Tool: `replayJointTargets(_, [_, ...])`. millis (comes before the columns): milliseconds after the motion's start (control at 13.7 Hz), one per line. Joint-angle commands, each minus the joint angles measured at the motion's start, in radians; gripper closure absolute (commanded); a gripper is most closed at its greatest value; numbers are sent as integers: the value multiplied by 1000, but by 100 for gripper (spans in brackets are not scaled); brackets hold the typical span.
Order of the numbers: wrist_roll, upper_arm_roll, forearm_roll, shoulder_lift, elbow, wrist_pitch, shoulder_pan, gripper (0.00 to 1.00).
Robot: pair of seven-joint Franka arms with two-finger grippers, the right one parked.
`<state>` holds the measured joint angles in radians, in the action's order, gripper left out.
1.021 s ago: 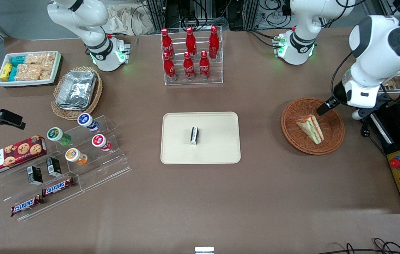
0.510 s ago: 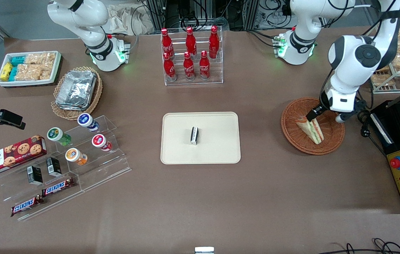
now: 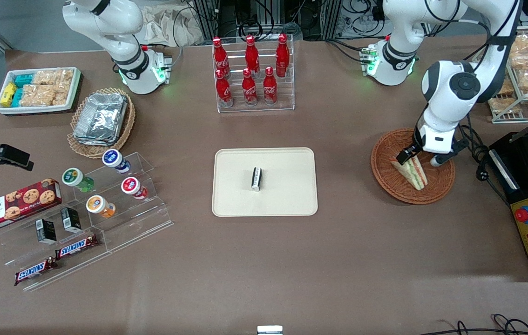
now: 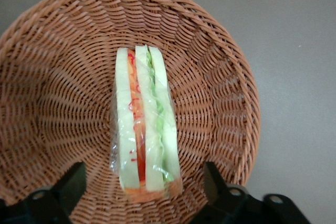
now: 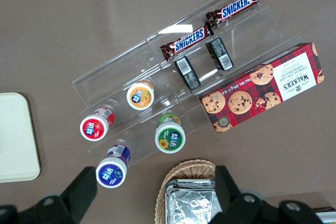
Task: Place sandwich from basket to tray
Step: 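Lower the open left gripper around the wrapped sandwich and close it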
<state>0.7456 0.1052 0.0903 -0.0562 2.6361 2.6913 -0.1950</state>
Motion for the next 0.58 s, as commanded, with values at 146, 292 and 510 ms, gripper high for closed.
replayJointTargets(146, [34,30,32,123,16,203,3,1])
replayJointTargets(292, [34,37,31,144,12,223,3,57])
replayJointTargets(510, [34,44,29,145,5,220,2,100])
